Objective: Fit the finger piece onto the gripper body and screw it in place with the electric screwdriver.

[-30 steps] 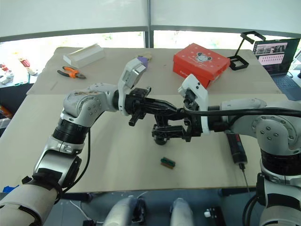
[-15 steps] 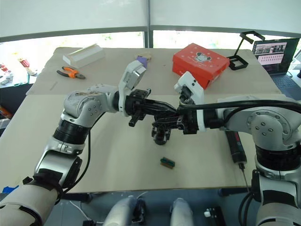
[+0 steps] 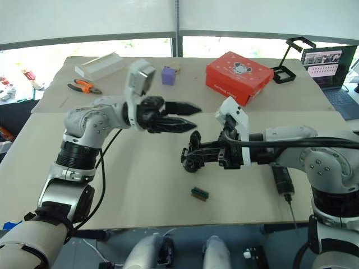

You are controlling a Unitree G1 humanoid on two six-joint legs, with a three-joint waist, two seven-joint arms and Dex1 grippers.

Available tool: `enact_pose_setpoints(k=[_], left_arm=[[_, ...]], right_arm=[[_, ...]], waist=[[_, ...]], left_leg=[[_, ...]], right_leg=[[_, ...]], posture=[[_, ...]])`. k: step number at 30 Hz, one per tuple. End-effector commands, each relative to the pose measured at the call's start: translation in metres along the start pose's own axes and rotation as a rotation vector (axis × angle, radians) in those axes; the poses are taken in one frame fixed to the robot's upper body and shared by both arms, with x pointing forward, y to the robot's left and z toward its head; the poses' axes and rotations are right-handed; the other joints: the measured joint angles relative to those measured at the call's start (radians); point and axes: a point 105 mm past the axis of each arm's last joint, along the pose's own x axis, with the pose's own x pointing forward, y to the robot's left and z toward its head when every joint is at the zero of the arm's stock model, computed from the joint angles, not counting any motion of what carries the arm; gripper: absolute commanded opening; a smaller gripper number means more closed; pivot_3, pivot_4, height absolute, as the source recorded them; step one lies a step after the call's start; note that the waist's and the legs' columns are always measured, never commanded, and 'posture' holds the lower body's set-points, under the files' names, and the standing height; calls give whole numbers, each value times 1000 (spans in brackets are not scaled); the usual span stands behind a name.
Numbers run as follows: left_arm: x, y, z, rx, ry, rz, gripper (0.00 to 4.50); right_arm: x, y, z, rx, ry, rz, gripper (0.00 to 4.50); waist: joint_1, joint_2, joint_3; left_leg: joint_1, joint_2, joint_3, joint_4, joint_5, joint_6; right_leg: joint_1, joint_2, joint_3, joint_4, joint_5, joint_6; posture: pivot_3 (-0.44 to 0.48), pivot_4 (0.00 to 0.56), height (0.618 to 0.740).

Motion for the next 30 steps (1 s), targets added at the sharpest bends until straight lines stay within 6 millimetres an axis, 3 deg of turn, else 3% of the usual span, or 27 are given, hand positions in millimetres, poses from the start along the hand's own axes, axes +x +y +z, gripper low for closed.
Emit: enact_pose_setpoints(k=[1, 4, 6, 10, 19, 26, 30], left_arm=[[-42, 10, -25, 189, 126, 82, 4500], [-69, 16, -68, 271, 297, 131, 4500], [-77, 18, -94, 296, 369, 148, 4500], [-64, 19, -136, 262, 395, 164, 4500], [-8, 24, -169, 223, 370, 131, 4500], [22, 30, -166, 214, 313, 134, 4500], [28, 27, -173, 213, 347, 103, 4500]], right_arm=[[-15, 9, 16, -101, -168, 21, 409], [-18, 6, 5, -106, -192, 4, 409], [-17, 2, -1, -130, -218, -21, 409], [-13, -4, -6, -239, -291, -37, 409], [-8, -11, -17, -368, -293, -28, 409], [0, -11, -22, -387, -292, -14, 409], [5, -11, -23, -388, -293, -8, 409]], waist=[[-2, 0, 0], [0, 0, 0], [5, 0, 0], [13, 0, 0], [3, 0, 0], [4, 0, 0], [2, 0, 0]], left_leg=[[0, 0, 0, 0, 0, 0], [1, 0, 1, -1, 0, 0], [0, 0, 1, 0, 0, 0], [-3, 0, 0, 3, -2, 3], [-12, 0, 0, 13, -3, 5], [-12, 0, 0, 14, -4, 6], [-13, 0, 0, 14, -4, 6]], right_leg=[[0, 0, 0, 0, 0, 0], [0, 0, 0, -1, 0, 0], [0, 0, -1, -1, 0, 0], [-1, -1, -1, -1, 1, 2], [-7, -1, -1, 3, 3, 4], [-8, -1, 0, 4, 3, 4], [-10, -1, 1, 5, 3, 4]], posture=[[0, 150, 740], [0, 150, 740], [0, 150, 740], [0, 150, 740], [0, 150, 740], [0, 150, 740], [0, 150, 740]])
